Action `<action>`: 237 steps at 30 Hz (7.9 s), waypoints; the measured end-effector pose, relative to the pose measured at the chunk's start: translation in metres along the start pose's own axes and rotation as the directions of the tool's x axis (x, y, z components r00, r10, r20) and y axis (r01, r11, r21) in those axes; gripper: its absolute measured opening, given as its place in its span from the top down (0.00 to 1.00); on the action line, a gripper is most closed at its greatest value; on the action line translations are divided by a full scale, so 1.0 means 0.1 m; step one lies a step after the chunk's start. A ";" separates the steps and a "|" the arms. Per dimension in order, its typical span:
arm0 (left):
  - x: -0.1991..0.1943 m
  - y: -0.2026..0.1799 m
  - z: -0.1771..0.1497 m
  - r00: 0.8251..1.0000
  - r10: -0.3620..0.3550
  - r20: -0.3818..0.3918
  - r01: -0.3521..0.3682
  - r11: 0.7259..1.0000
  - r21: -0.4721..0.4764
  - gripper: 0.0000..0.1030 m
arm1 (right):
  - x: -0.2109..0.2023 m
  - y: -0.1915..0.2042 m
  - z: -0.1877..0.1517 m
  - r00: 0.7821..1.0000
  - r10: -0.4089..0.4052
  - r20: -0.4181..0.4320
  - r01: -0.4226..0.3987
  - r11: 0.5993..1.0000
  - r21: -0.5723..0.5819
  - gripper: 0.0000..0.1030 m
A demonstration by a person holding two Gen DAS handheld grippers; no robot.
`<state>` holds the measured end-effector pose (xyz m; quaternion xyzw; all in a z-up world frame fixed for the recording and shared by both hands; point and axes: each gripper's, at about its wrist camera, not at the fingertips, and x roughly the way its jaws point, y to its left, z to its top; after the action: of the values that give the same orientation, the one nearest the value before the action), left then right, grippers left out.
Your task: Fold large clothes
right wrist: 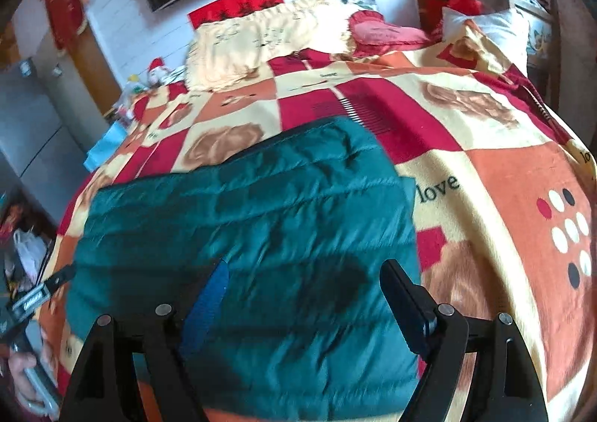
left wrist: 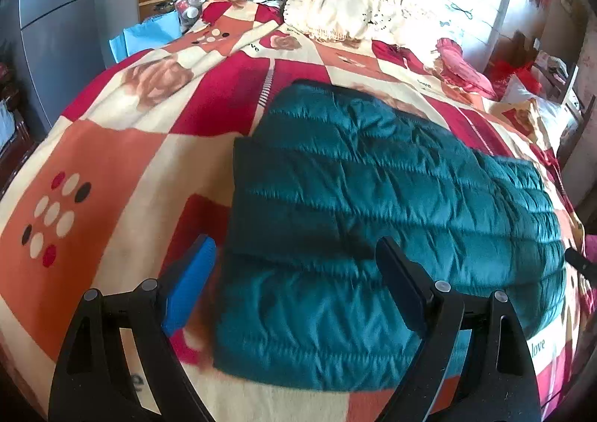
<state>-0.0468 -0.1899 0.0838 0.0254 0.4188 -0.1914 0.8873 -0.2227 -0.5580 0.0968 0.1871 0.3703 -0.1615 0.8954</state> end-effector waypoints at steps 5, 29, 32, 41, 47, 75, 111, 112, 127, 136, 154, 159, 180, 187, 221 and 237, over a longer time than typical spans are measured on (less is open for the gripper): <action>0.07 -0.03 -0.17 0.999 0.021 -0.026 -0.020 1.000 0.019 0.15 | 0.11 0.10 -0.27 0.999 -0.024 -0.045 0.022 0.999 -0.033 0.21; -0.04 0.04 -0.20 1.000 -0.002 -0.021 0.001 1.000 -0.011 0.15 | -0.02 -0.25 -0.33 0.998 -0.023 -0.066 0.027 0.998 0.059 0.12; -0.01 0.07 -0.19 1.000 -0.009 -0.028 0.008 1.000 -0.022 0.15 | -0.01 -0.32 -0.32 0.997 -0.023 -0.073 0.028 0.997 0.068 0.12; 0.16 0.31 -0.10 0.993 -0.100 -0.060 0.093 0.990 -0.110 0.15 | 0.08 -0.54 -0.24 0.996 -0.015 -0.088 0.025 0.993 0.117 0.10; 0.38 0.55 -0.05 0.969 -0.232 -0.082 0.203 0.943 -0.264 0.15 | 0.28 -0.70 -0.18 0.994 0.032 -0.108 -0.015 0.988 0.155 0.00; 0.65 0.37 0.00 0.913 -0.393 -0.106 0.353 0.894 -0.278 0.18 | 0.76 -0.48 -0.01 0.963 0.254 -0.087 -0.239 0.959 0.150 0.16; -1.10 0.40 -1.18 0.987 -0.154 -0.056 0.148 0.984 -0.098 0.21 | -0.85 -0.73 -1.03 0.995 0.070 -0.071 -0.052 0.971 0.233 0.19; -1.18 0.37 -1.19 0.991 -0.129 -0.033 0.126 0.987 -0.095 0.21 | -0.92 -0.69 -1.03 0.997 0.054 -0.062 -0.039 0.975 0.218 0.19; -1.69 -0.19 -1.44 0.995 -0.032 0.092 0.029 0.999 0.033 0.21 | -1.54 0.32 -1.44 0.997 0.001 0.078 0.000 1.000 -0.013 0.09; -1.76 -0.46 -1.54 0.993 0.010 0.115 -0.022 0.995 0.098 0.21 | -1.49 0.68 -1.66 0.996 0.063 0.056 -0.063 0.998 -0.005 0.08; -1.82 -0.58 -1.57 0.985 0.009 0.173 -0.027 0.995 0.100 0.21 | -1.44 1.07 -1.77 0.997 0.048 0.061 -0.042 0.995 -0.089 0.07; -1.81 -0.59 -1.58 0.984 0.033 0.178 -0.051 0.994 0.099 0.21 | -1.43 1.13 -1.76 0.997 0.041 0.064 -0.034 0.994 -0.104 0.07; -1.78 -0.59 -1.57 0.984 0.014 0.177 -0.035 0.993 0.112 0.21 | -1.34 1.15 -1.77 0.998 0.041 0.045 -0.036 0.994 -0.107 0.07; -1.76 -0.59 -1.57 0.985 0.012 0.170 -0.029 0.995 0.100 0.21 | -1.32 1.15 -1.78 0.998 0.037 0.044 -0.033 0.994 -0.103 0.07; -1.67 -0.59 -1.59 0.989 0.002 0.146 -0.017 0.995 0.100 0.21 | -1.18 1.09 -1.76 0.999 0.045 0.011 -0.044 0.995 -0.089 0.07; -1.66 -0.62 -1.57 0.990 -0.005 0.141 -0.010 0.995 0.103 0.21 | -1.17 1.09 -1.71 0.999 0.051 0.009 -0.050 0.995 -0.087 0.07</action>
<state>-0.2801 -0.1621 0.1142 0.0584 0.3446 -0.2131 0.9124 -0.3577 -0.3670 0.0928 0.1562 0.3670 -0.1238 0.9086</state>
